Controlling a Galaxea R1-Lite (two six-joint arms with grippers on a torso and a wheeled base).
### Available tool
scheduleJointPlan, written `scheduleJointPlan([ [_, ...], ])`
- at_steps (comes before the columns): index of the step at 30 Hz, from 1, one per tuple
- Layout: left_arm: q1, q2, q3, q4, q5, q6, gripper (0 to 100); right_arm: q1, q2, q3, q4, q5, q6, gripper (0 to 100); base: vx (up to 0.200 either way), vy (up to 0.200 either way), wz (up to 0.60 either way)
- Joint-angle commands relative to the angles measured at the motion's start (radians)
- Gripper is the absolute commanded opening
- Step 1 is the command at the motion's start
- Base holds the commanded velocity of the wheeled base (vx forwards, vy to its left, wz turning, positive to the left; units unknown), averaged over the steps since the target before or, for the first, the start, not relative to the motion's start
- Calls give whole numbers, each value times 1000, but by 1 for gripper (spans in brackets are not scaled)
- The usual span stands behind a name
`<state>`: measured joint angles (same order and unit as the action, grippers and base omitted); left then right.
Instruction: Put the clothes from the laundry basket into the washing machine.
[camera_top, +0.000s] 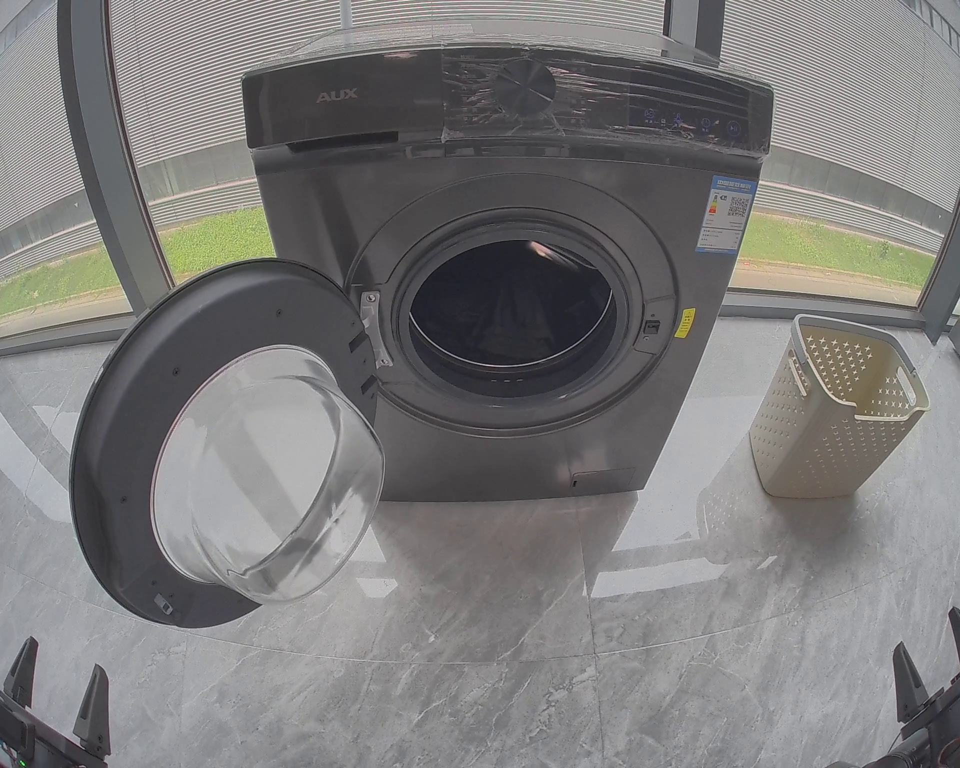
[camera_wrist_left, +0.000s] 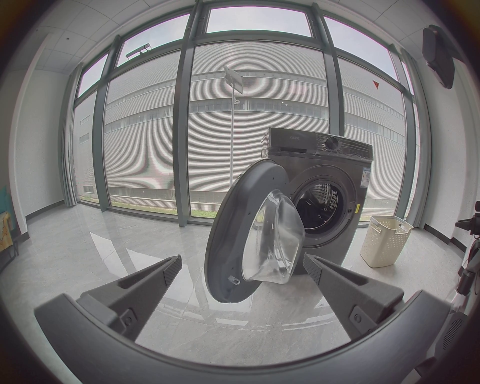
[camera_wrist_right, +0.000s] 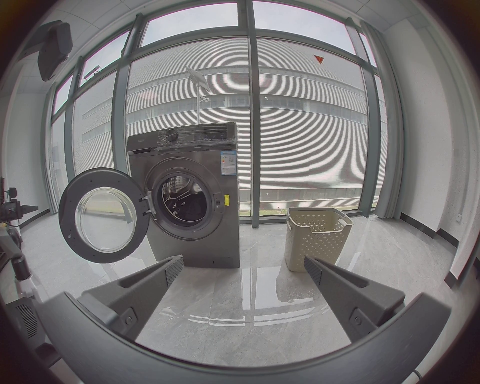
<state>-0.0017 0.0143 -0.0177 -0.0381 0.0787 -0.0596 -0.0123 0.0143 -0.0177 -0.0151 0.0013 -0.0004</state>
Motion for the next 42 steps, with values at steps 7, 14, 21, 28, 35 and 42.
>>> scheduleJointPlan([
  [7,0,-14,18,0,1,0,100,2,-10,18,1,0,0,100,0,200,0],
  [14,0,-14,18,0,1,0,100,0,-8,18,0,0,-1,100,0,29,0],
  [21,-27,79,-199,30,-31,-6,100,0,-10,18,0,0,-1,100,0,0,0],
  [28,-112,449,-200,-71,-47,-72,100,2,-8,18,0,0,0,100,0,0,0],
  [35,-126,750,-255,-198,-123,-75,100,0,-10,18,0,0,0,100,0,0,0],
  [42,-123,974,-329,-319,-171,-68,100,2,-10,18,0,0,0,100,0,0,0],
])
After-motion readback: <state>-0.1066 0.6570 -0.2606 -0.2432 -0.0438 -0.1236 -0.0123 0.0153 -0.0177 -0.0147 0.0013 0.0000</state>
